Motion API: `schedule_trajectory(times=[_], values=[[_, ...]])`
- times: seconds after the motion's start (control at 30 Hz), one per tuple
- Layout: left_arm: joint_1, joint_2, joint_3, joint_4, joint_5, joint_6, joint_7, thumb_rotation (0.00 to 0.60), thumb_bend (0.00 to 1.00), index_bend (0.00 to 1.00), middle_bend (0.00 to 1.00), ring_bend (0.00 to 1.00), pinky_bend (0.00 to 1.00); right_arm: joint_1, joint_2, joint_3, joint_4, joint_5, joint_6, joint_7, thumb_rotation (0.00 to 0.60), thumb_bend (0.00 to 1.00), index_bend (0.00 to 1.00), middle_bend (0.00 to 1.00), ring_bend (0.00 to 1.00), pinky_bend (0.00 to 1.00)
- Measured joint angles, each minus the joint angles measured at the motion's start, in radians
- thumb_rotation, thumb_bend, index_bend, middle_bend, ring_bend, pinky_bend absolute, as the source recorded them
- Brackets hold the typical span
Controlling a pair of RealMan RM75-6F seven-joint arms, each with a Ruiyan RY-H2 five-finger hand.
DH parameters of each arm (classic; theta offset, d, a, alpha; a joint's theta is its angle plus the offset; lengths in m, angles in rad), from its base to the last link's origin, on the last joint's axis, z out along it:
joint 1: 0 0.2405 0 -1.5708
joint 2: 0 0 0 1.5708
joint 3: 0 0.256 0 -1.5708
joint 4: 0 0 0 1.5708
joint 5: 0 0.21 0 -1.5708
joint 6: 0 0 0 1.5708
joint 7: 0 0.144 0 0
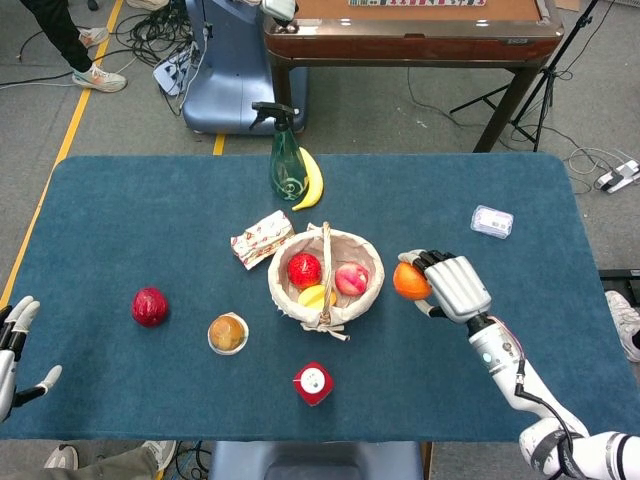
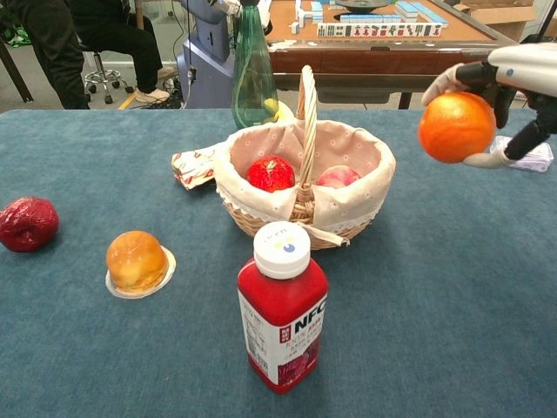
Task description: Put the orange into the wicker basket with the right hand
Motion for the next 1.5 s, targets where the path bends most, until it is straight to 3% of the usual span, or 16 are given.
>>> schedule_trajectory(times=[0.17, 0.43, 0.67, 1.5], values=[[0.003, 0.000, 0.001, 0.001, 0.000, 0.004, -0.001, 0.600, 0.25, 0.04, 0.00, 0.00, 0.04, 0.051, -0.020, 0.021, -0.012, 0.057, -0.049, -0.031, 0.600, 0.37, 0.39, 0.33, 0.30, 0.48], [0.008, 0.003, 0.002, -0.002, 0.001, 0.009, -0.002, 0.600, 0.25, 0.04, 0.00, 0.00, 0.04, 0.125, -0.084, 0.048, -0.012, 0.152, -0.087, -0.095, 0.600, 0.36, 0.17, 0.23, 0.30, 0.48], [0.011, 0.005, 0.002, 0.000, -0.003, 0.010, -0.004, 0.600, 0.25, 0.04, 0.00, 0.00, 0.04, 0.158, -0.100, 0.049, -0.021, 0.207, -0.096, -0.131, 0.600, 0.36, 0.05, 0.16, 0.27, 0.48], [0.009, 0.004, -0.001, 0.002, -0.007, 0.003, -0.001, 0.600, 0.25, 0.04, 0.00, 0.00, 0.04, 0.189, -0.080, 0.024, -0.020, 0.241, -0.088, -0.096, 0.600, 0.36, 0.00, 0.08, 0.19, 0.48]])
